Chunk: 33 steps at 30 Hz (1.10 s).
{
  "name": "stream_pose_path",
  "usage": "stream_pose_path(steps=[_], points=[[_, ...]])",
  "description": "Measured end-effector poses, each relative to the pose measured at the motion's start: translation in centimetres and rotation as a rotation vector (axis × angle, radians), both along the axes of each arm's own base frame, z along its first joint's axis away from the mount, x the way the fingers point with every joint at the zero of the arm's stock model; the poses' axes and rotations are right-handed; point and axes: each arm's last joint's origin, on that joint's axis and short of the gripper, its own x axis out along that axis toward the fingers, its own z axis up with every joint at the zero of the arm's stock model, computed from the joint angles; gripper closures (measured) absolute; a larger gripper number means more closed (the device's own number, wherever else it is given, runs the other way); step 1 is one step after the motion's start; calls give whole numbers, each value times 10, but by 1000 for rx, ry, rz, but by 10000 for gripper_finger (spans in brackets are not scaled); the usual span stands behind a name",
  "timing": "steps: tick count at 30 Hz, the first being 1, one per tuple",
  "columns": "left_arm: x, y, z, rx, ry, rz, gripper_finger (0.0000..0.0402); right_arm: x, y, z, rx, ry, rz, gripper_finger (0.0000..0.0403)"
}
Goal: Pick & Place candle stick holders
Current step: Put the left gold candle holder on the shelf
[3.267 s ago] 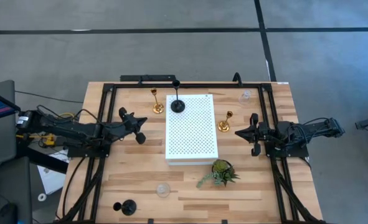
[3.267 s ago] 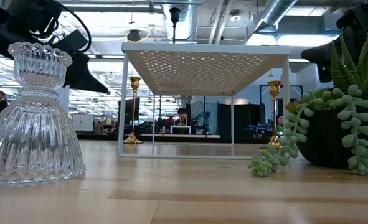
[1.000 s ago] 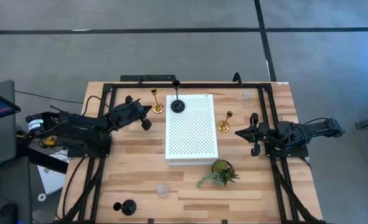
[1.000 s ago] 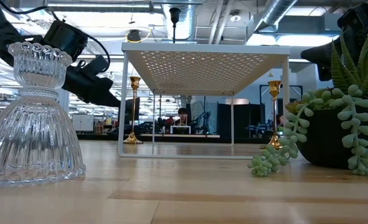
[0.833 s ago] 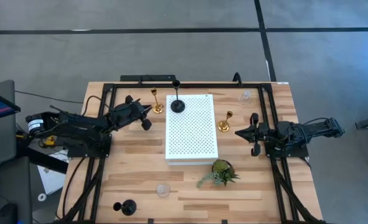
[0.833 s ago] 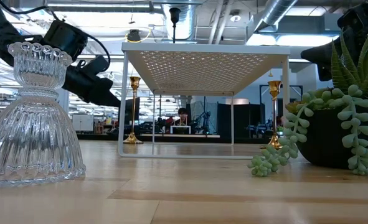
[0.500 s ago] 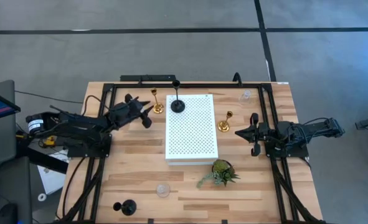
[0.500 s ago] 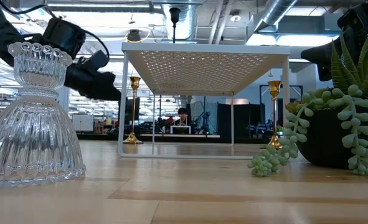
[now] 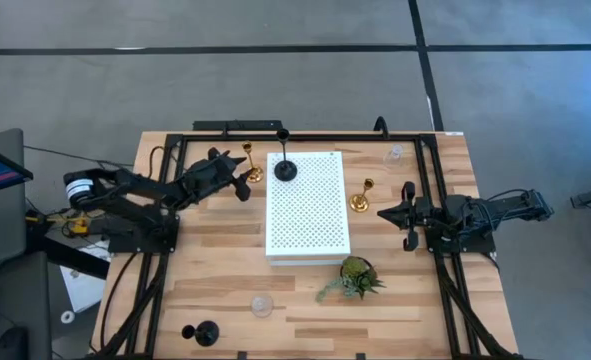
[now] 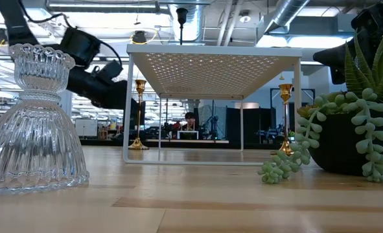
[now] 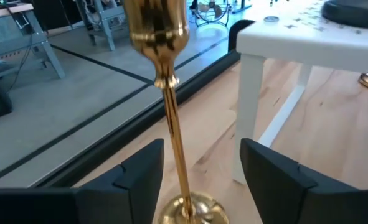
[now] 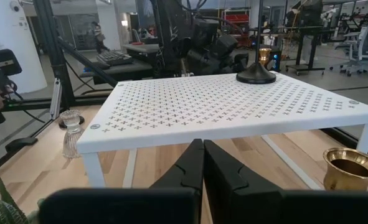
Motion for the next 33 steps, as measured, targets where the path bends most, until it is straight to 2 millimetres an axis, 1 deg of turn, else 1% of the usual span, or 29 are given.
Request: stream_pose_path(steps=[5,11,18,30,33], points=[[8,5,3,3,1,14,205,0,0,0,1,-1,0,402],[5,10,3,2,-2,43,231,0,0,0,1,-1,0,402],[2,15,5,6,-20,62,279,0,0,0,1,0,0,402],[3,14,6,0,-38,58,379,0,0,0,1,-1,0,402],[3,14,6,-1,-40,57,388,0,0,0,1,-1,0,402]])
